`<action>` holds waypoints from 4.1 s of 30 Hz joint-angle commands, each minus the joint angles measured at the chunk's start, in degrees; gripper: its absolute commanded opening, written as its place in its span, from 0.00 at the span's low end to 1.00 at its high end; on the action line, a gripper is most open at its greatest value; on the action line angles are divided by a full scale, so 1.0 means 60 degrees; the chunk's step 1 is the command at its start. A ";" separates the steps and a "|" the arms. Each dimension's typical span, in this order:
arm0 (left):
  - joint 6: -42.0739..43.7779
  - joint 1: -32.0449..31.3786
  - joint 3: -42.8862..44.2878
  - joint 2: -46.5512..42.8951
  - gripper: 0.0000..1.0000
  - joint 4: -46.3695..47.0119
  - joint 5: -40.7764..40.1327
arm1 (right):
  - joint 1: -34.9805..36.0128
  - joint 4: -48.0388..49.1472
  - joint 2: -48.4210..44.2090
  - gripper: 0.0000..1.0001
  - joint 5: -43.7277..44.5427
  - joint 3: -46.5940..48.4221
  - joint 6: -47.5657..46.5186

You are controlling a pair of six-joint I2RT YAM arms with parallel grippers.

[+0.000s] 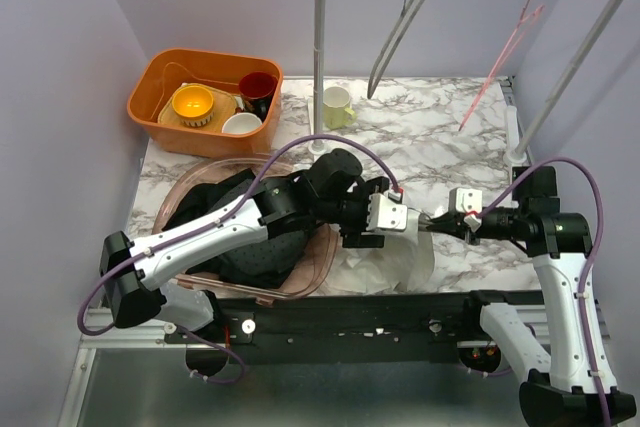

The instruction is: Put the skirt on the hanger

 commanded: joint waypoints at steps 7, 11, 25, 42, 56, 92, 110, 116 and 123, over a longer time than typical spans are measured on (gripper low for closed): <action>-0.0926 0.0013 -0.0385 0.0521 0.34 0.1105 0.0339 | 0.0008 -0.0719 0.0177 0.01 -0.1381 0.0364 -0.0798; -0.1424 0.0013 -0.0765 0.0419 0.00 0.1559 0.0281 | 0.0008 -0.0865 0.0425 0.01 -0.1485 0.0554 -0.0784; -0.7308 0.1053 -0.3373 -0.1251 0.00 0.4957 -0.0449 | -0.0021 0.3529 0.0193 0.83 0.2464 0.1930 0.7988; -0.9745 0.1390 -0.3740 -0.2438 0.00 0.6013 -0.0832 | -0.0065 0.5021 -0.0380 0.88 0.3597 -0.2593 0.5894; -0.9498 0.1405 -0.3901 -0.2965 0.00 0.5722 -0.1125 | -0.0065 0.5418 0.0031 0.01 0.3461 -0.2274 0.7387; -0.4619 0.1434 -0.1675 -0.2482 0.00 -0.0812 -0.0349 | -0.1134 0.7368 -0.0350 0.01 0.6284 -0.0662 1.0437; -0.6326 0.1448 -0.2040 -0.4048 0.00 0.0019 -0.0960 | -0.1339 0.4396 0.0629 0.63 0.1432 -0.1014 0.8651; -0.7854 0.1449 -0.2436 -0.4386 0.00 0.1076 -0.2295 | -0.1368 0.3197 0.1231 0.83 -0.0557 -0.0838 0.7130; -0.8193 0.1449 -0.2174 -0.3933 0.00 0.1824 -0.2532 | -0.1281 -0.0265 0.2842 0.86 -0.2041 -0.0178 0.2938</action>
